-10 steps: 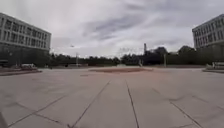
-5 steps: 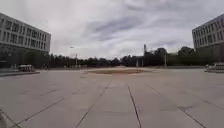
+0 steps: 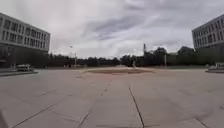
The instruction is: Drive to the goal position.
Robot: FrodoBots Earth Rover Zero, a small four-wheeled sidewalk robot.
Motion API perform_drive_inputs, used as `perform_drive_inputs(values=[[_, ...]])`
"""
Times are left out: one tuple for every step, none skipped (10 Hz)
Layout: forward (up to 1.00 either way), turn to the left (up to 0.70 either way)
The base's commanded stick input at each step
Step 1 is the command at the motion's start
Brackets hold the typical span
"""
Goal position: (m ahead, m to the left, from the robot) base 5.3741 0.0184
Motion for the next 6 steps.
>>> perform_drive_inputs(values=[[0.70, 0.00], [0.70, 0.00], [0.70, 0.00], [0.70, 0.00], [0.70, 0.00], [0.70, 0.00]])
